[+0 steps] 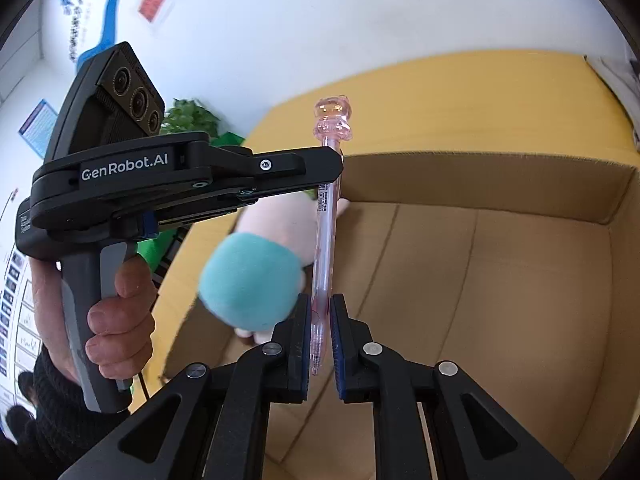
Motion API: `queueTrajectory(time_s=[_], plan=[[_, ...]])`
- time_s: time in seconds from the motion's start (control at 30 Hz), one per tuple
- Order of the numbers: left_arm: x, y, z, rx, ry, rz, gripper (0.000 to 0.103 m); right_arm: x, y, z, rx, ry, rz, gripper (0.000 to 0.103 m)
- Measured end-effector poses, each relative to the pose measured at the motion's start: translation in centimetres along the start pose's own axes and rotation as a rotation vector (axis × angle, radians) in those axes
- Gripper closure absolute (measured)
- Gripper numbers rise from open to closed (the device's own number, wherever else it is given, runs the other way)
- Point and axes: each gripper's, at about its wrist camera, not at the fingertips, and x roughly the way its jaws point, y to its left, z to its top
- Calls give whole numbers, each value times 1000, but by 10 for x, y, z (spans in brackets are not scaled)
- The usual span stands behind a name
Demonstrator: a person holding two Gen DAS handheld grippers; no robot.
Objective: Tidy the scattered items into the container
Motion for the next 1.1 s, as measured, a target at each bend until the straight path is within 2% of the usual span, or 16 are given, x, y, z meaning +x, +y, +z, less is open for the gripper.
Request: queueTrajectory(time_s=[0.2,0.43,0.47,0.5,0.53,0.73,0.87,0.93,0.97,1.0,1.03,1.07,1.1], plan=[[59,23,7,-52,132,68,94,43,-41,2,134,100,-6,93],[98,31,4,-57,205,142,94,72,-56,-3,188,171,-44,94],[102,32,4,-53,213,153,95,73,-56,-3,189,176,-48,95],[105,35,3,-51,223,166,94,75,-56,-4,190,181,-53,101],[109,36,4,-52,232,173,94,78,-57,-5,192,187,-59,102],[105,41,2,-41,216,188,94,85,-63,-12,228,186,-59,101],[90,34,1,-31,176,171,92,77,-62,-15,231,157,-72,100],[77,24,-1,2,149,172,87,66,-57,-16,221,134,-71,99],[68,19,-1,22,131,170,79,58,-52,-16,205,121,-76,99],[56,13,-3,42,106,173,70,50,-46,-17,184,105,-80,94],[45,8,-4,56,81,175,68,39,-39,-19,161,83,-85,78],[33,3,-6,71,51,173,65,27,-32,-22,141,58,-92,67],[17,-4,-10,90,16,171,64,15,-24,-26,125,26,-98,42]])
